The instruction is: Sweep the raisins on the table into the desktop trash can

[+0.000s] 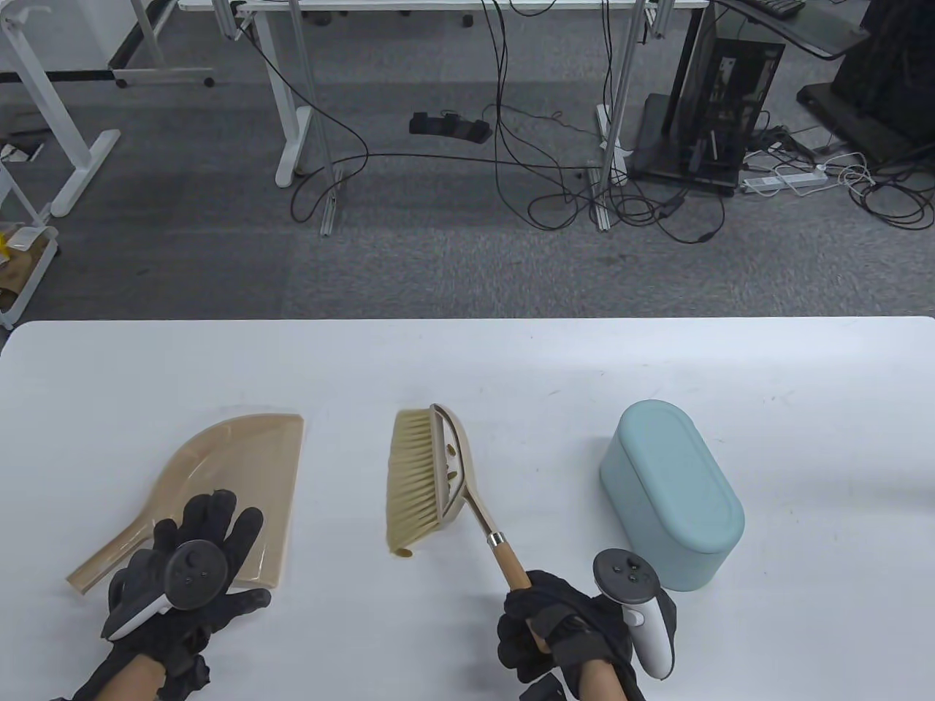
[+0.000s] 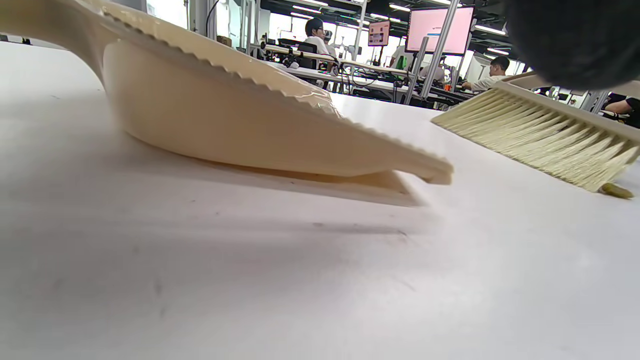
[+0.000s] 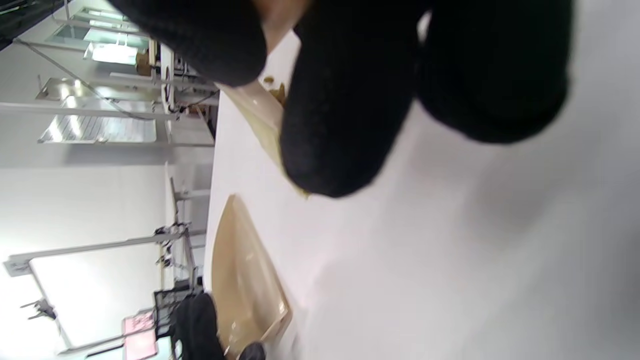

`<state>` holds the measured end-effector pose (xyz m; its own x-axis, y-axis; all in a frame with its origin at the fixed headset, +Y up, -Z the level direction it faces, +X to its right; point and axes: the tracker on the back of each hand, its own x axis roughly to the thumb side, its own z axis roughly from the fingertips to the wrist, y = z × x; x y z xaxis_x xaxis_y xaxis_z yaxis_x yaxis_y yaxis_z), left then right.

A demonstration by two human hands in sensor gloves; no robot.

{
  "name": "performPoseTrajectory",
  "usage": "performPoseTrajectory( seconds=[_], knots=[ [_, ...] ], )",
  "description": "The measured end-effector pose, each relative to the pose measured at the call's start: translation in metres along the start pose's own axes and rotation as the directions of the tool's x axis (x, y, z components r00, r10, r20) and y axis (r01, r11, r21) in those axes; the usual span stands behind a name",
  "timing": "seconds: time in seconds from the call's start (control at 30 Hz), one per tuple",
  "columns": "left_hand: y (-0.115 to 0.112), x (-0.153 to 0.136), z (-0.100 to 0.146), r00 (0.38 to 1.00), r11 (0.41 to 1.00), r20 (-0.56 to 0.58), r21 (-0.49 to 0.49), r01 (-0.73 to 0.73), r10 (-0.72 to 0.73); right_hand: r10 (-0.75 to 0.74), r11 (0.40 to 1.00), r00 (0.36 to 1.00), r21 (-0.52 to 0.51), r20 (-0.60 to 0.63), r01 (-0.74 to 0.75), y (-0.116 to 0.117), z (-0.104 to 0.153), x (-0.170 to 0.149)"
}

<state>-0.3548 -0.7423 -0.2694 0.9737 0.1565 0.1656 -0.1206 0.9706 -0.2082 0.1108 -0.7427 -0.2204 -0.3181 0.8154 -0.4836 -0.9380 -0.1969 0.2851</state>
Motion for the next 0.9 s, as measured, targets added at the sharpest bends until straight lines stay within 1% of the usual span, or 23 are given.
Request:
performPoseTrajectory(
  seconds=[0.03, 0.07, 0.1, 0.13, 0.17, 0.27, 0.37, 0.43, 0.5, 0.53, 0.63, 0.7, 0.8, 0.83, 0.9],
  knots=[
    [0.000, 0.000, 0.000, 1.000, 1.000, -0.002, 0.000, -0.001, 0.001, 0.028, 0.999, 1.000, -0.022, 0.010, -0.027, -0.001, 0.000, 0.001],
    [0.000, 0.000, 0.000, 1.000, 1.000, -0.005, -0.002, -0.003, 0.003, 0.046, 0.999, 0.997, -0.022, 0.069, -0.045, -0.001, -0.001, 0.001],
    [0.000, -0.001, 0.000, 1.000, 1.000, -0.007, -0.002, -0.005, 0.005, -0.004, 1.000, 0.992, 0.024, 0.126, 0.001, 0.001, -0.002, 0.001],
    [0.000, -0.001, 0.001, 1.000, 1.000, -0.009, -0.002, -0.009, 0.009, -0.126, 0.989, 0.980, 0.101, 0.155, 0.111, 0.005, -0.002, 0.005],
    [0.001, -0.001, 0.001, 1.000, 1.000, -0.009, 0.001, -0.012, 0.012, -0.194, 0.976, 0.966, 0.132, 0.171, 0.172, 0.008, -0.002, 0.007],
    [0.000, -0.002, 0.000, 1.000, 1.000, -0.013, -0.003, -0.017, 0.017, -0.326, 0.942, 0.916, 0.159, 0.235, 0.295, 0.022, -0.011, 0.020],
    [-0.001, -0.001, 0.000, 1.000, 1.000, -0.012, -0.013, -0.005, 0.005, -0.428, 0.900, 0.882, 0.186, 0.200, 0.394, 0.038, -0.029, 0.030],
    [0.001, 0.000, 0.001, 1.000, 1.000, -0.005, 0.001, -0.012, 0.012, -0.497, 0.860, 0.858, 0.201, 0.130, 0.468, 0.045, -0.039, 0.029],
    [0.002, 0.000, 0.001, 1.000, 1.000, -0.005, 0.013, -0.022, 0.022, -0.542, 0.828, 0.838, 0.216, 0.071, 0.517, 0.049, -0.042, 0.022],
    [0.002, 0.000, 0.001, 1.000, 1.000, -0.006, 0.014, -0.022, 0.022, -0.554, 0.818, 0.830, 0.230, 0.069, 0.527, 0.048, -0.041, 0.019],
    [0.002, -0.001, 0.001, 1.000, 1.000, -0.012, 0.012, -0.022, 0.022, -0.515, 0.838, 0.855, 0.241, 0.058, 0.489, 0.036, -0.025, 0.007],
    [0.001, -0.002, 0.000, 1.000, 1.000, -0.018, 0.005, -0.024, 0.025, -0.528, 0.832, 0.849, 0.224, 0.036, 0.508, 0.027, -0.012, -0.003],
    [0.002, -0.002, 0.001, 0.999, 1.000, -0.021, 0.006, -0.027, 0.027, -0.548, 0.823, 0.836, 0.199, 0.029, 0.532, 0.018, -0.001, -0.015],
    [0.002, -0.002, 0.001, 0.999, 1.000, -0.022, 0.008, -0.029, 0.029, -0.555, 0.817, 0.830, 0.223, 0.054, 0.532, 0.016, 0.001, -0.016],
    [0.001, -0.003, 0.001, 0.999, 0.999, -0.024, 0.009, -0.032, 0.032, -0.576, 0.797, 0.805, 0.318, 0.142, 0.514, 0.015, 0.003, -0.015]
  ],
)
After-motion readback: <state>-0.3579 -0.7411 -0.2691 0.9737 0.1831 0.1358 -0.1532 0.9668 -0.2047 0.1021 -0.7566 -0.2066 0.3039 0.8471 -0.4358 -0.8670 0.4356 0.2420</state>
